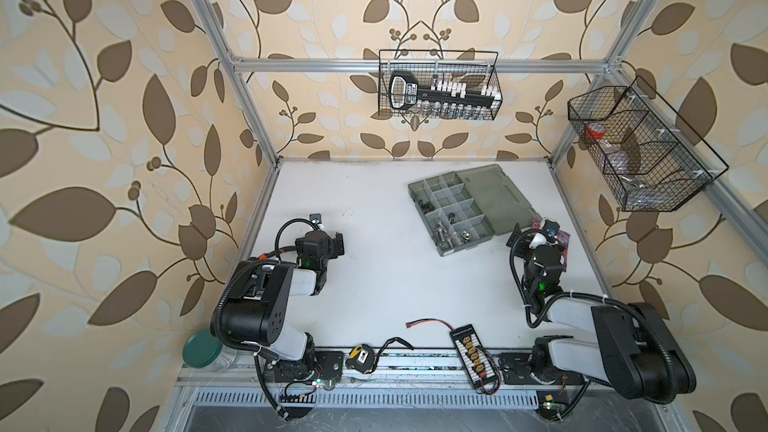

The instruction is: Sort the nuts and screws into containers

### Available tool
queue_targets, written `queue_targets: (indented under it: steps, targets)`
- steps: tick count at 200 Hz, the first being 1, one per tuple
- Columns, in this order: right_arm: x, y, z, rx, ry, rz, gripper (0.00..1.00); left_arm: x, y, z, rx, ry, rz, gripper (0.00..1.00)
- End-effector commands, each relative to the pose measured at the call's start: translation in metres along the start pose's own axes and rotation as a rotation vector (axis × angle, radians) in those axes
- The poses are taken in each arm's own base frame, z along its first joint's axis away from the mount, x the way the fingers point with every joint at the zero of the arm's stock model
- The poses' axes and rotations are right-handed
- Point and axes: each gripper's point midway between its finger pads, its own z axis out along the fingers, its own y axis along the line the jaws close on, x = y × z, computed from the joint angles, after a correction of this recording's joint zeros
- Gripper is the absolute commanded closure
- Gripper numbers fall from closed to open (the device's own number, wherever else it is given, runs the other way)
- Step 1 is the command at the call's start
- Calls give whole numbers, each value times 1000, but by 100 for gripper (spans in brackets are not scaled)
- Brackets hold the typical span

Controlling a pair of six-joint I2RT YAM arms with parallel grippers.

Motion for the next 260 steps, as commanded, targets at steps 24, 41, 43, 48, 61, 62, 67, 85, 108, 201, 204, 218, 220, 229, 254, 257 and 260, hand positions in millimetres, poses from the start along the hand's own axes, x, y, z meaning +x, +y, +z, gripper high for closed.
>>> queue_targets:
  steps: [24,41,43,48,61,62,67,85,108,201,204,218,220,229,254,257,260]
  targets:
    - [5,19,9,-120,-32,-29,0,-30,-1,-1,11,-87,-22,1]
    - [9,25,14,-142,-25,-43,0,-29,-1,-1,11,-86,-21,1]
    - [9,25,15,-145,-22,-46,1,-30,-1,-1,11,-87,-21,1]
    - [11,29,15,-166,-5,-55,0,-29,-1,-1,11,-86,-21,1]
    - [13,31,17,-192,8,-60,0,-30,-1,-1,11,-87,-22,1]
    - [13,32,17,-196,8,-60,0,-29,-1,-1,11,-86,-21,1]
    - [14,32,18,-203,14,-58,0,-29,-1,-1,11,-86,-21,1]
    - [16,35,22,-232,39,-56,0,-29,-1,-1,11,-86,-21,1]
    - [20,52,21,-332,57,-96,0,-30,-1,-1,11,-88,-22,1]
    - [19,52,20,-339,56,-90,0,-30,-1,-1,11,-86,-21,1]
    - [19,51,20,-338,55,-89,0,-30,-1,-1,12,-87,-21,1]
    - [19,51,20,-338,56,-90,0,-29,-1,-1,11,-86,-21,1]
    - [19,51,20,-338,55,-90,0,-29,-1,-1,12,-86,-20,1]
    - [20,51,20,-339,56,-91,0,-29,-1,-1,11,-85,-21,1]
    - [20,51,20,-338,57,-91,0,-29,-1,0,10,-84,-21,1]
    - [20,51,20,-338,58,-91,0,-29,-1,0,11,-83,-20,1]
    - [19,51,20,-338,56,-91,0,-29,-1,0,10,-83,-21,1]
